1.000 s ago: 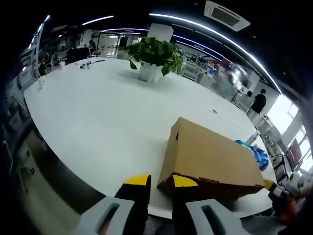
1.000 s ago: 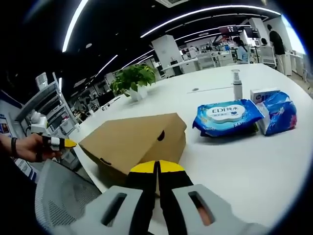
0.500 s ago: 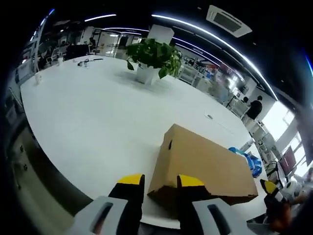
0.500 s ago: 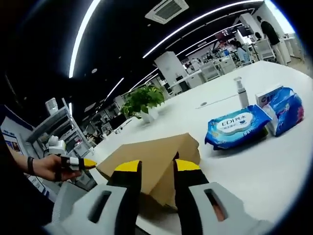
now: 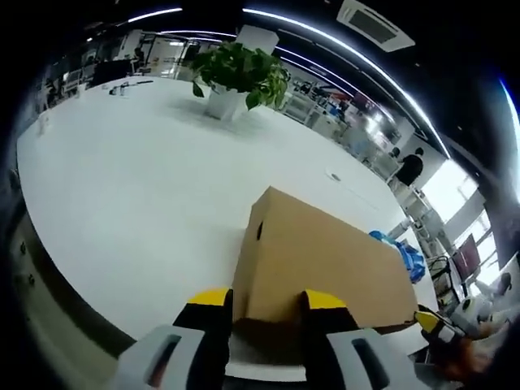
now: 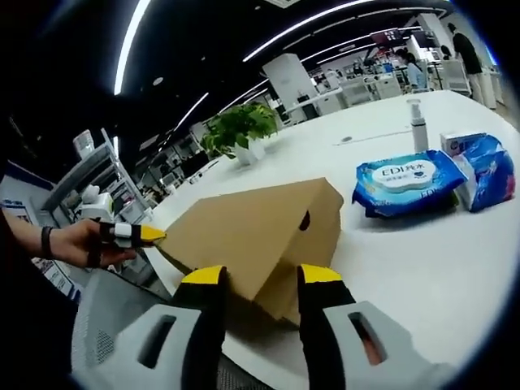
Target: Operate the shoe box by opening the lid, removing the specified soft item, and placing it in the target area until the item is outside and the box remains undamaged.
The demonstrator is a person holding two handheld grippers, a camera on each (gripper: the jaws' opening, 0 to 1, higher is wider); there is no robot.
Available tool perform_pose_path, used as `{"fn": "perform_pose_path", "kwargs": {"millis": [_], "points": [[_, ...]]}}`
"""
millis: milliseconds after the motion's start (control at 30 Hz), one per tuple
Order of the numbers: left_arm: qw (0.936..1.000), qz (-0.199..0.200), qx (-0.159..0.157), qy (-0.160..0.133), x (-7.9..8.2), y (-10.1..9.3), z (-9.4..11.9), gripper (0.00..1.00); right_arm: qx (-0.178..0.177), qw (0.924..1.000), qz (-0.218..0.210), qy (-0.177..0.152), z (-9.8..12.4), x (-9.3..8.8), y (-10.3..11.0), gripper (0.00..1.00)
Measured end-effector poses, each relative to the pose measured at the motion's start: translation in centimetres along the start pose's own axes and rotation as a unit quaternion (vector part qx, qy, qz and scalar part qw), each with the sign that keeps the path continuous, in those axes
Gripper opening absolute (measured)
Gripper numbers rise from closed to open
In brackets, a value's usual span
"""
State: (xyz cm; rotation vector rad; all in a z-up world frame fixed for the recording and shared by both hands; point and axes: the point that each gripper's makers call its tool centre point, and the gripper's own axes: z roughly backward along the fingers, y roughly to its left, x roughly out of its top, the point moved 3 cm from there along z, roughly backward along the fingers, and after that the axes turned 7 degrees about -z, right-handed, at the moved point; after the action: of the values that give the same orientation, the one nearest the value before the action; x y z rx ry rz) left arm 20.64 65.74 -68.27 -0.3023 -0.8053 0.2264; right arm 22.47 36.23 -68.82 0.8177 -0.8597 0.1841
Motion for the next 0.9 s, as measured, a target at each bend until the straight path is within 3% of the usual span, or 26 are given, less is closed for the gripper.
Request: {"fn": "perform_pose_path", "kwargs": {"millis": [100, 200, 467, 667, 900], "points": [[0.9998, 0.002, -0.009, 0.017, -0.4, 0.1, -0.4, 0.32, -0.008, 1.0, -0.004, 0.003, -0.4, -0.3, -0.3, 0.3], [0.9994, 0.017, -0.023, 0.019, -0.3, 0.1, -0.3, 0.32, -0.029, 0.9984, -0.042, -0.024, -0.9, 0.0, -0.6, 0.29], [0.9994, 0.018, -0.028, 0.01, 0.8, 0.9, -1.3, 0.32, -0.046, 0.9985, -0.025, -0.017, -3.4, 1.7, -0.8, 0.27], [0.9991, 0.021, -0.035, 0.013, 3.5, 1.1, -3.9, 0.32, -0.074, 0.9969, -0.019, -0.014, -6.6, 4.7, -2.2, 0.25], [0.9985, 0.004, -0.052, 0.018, 6.9, 0.3, -7.9, 0.32, -0.104, 0.9944, -0.011, -0.011, -8.2, 7.3, -3.9, 0.25]]}}
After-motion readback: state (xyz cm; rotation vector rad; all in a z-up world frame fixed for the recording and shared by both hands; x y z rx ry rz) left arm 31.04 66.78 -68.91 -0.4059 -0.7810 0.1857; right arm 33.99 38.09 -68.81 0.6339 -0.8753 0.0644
